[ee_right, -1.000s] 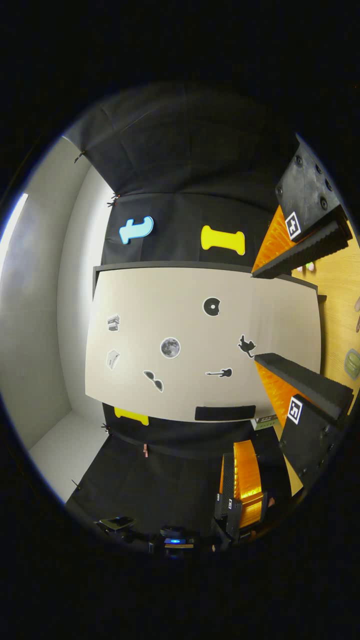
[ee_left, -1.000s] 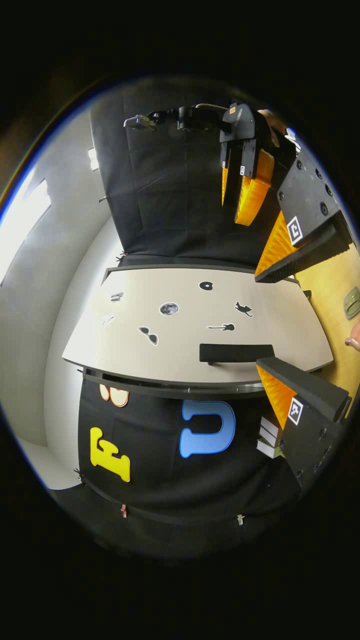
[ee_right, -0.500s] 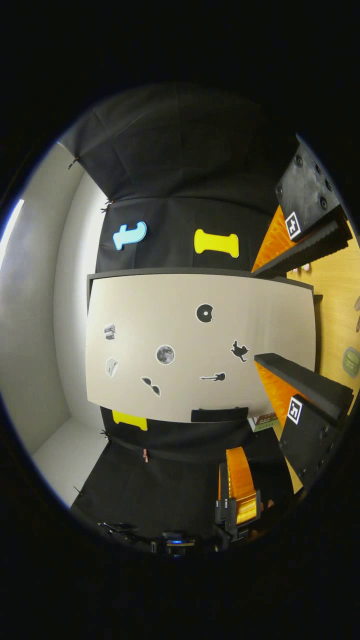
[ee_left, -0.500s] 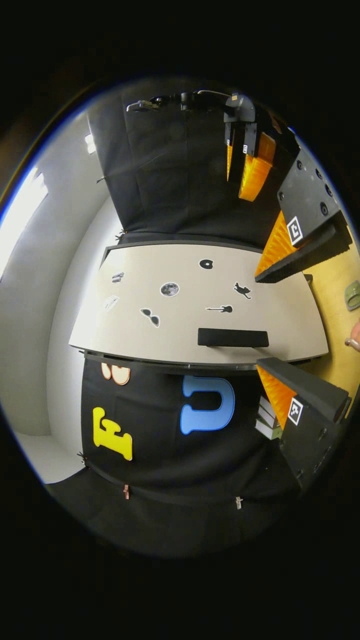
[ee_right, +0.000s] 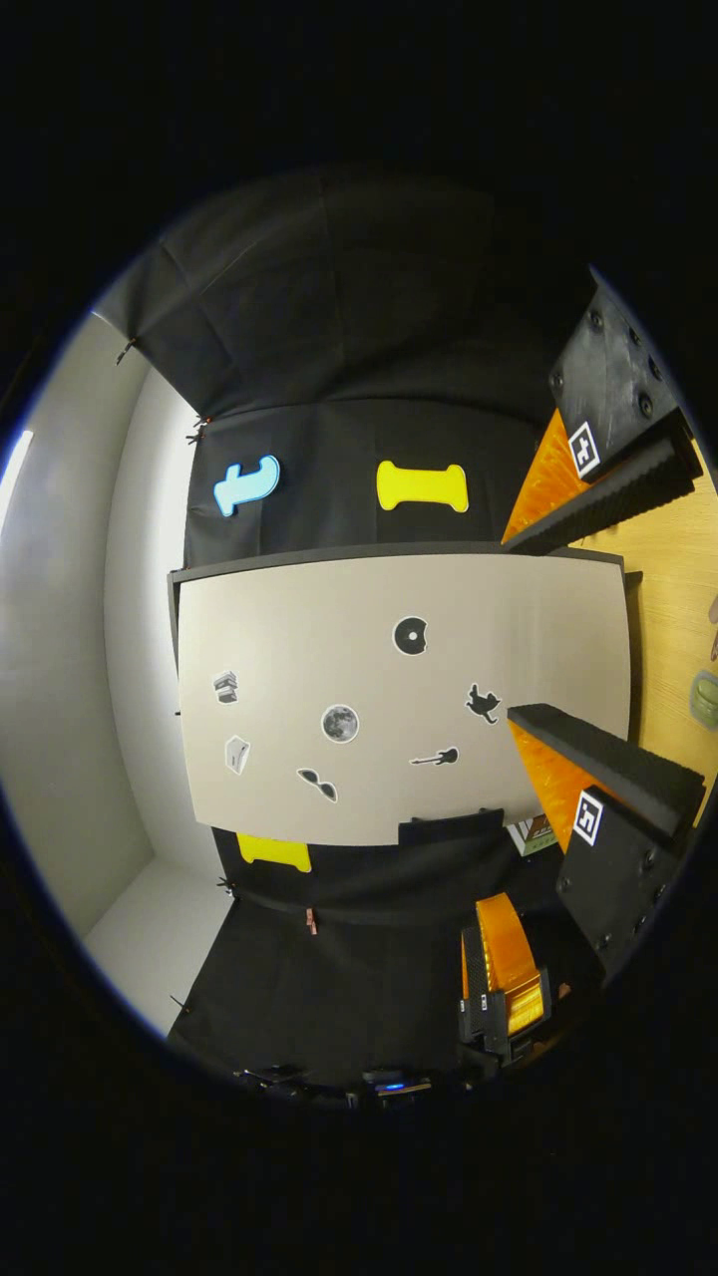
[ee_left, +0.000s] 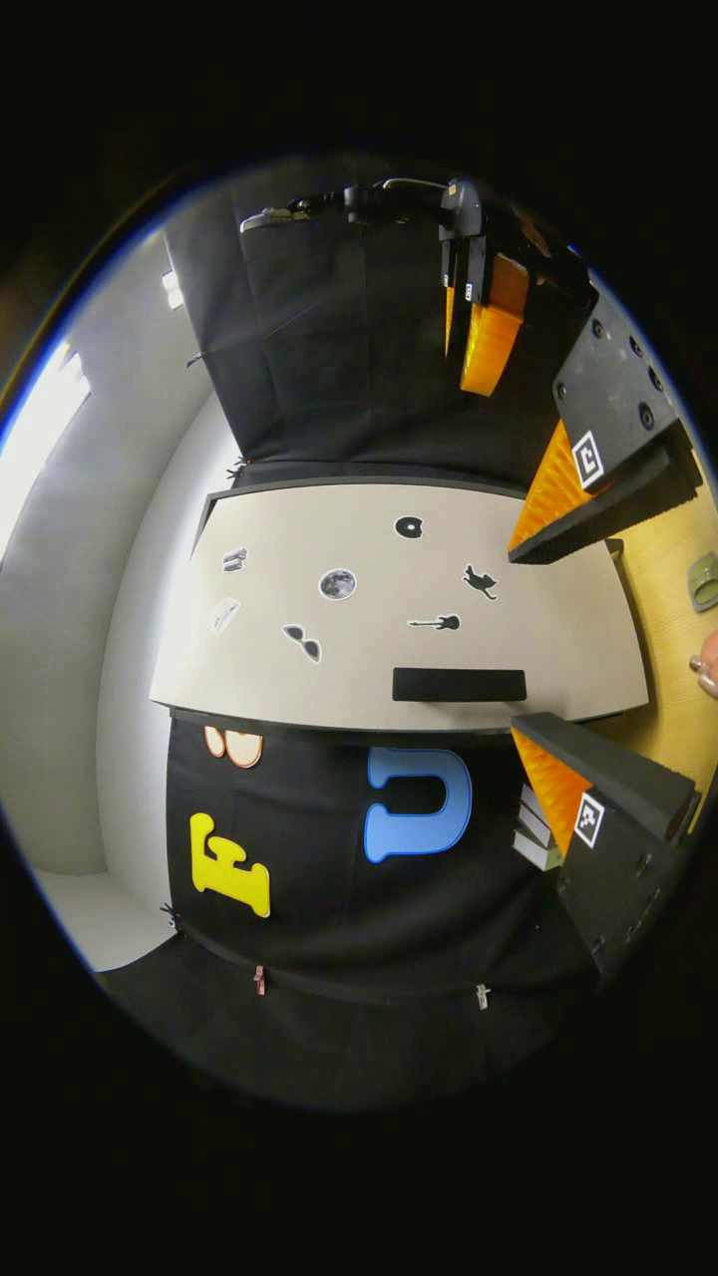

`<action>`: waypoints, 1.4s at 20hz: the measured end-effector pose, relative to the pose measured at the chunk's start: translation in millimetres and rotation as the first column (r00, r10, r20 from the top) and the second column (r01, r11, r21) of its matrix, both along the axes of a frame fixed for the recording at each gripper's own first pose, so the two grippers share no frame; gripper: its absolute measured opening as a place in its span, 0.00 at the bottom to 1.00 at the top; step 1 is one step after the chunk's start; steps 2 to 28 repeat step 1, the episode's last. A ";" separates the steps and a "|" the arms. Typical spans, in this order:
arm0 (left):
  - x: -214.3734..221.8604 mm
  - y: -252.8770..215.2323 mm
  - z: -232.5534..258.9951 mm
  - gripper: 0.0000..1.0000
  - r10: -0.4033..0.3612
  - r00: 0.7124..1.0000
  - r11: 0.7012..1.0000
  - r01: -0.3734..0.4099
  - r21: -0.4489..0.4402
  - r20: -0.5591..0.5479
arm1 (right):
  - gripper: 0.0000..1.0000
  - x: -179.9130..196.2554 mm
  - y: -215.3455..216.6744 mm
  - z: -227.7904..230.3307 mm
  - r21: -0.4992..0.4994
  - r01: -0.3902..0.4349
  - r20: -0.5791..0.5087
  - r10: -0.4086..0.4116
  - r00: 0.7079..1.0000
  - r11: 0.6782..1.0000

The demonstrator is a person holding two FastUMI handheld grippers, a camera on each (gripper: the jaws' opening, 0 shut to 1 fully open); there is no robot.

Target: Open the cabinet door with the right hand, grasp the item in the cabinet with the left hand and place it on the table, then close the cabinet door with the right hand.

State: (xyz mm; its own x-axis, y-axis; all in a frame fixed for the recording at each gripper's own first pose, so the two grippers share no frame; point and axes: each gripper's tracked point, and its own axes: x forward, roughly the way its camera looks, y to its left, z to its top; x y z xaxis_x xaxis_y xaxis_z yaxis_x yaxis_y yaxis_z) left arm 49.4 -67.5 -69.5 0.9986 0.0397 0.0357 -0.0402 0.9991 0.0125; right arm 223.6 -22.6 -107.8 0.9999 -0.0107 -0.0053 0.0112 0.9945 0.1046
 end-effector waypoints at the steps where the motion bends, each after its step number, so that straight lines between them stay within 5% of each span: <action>1: 1.6 0.7 -0.9 0.95 -0.005 1.000 1.000 0.005 -0.007 -0.002 | 0.97 -0.6 -0.1 0.0 0.000 0.002 0.001 -0.002 1.000 1.000; 28: 1.6 0.7 -0.9 0.95 -0.005 1.000 1.000 0.005 -0.007 -0.002 | 0.97 -0.6 -0.1 0.0 0.000 0.002 0.001 -0.002 1.000 1.000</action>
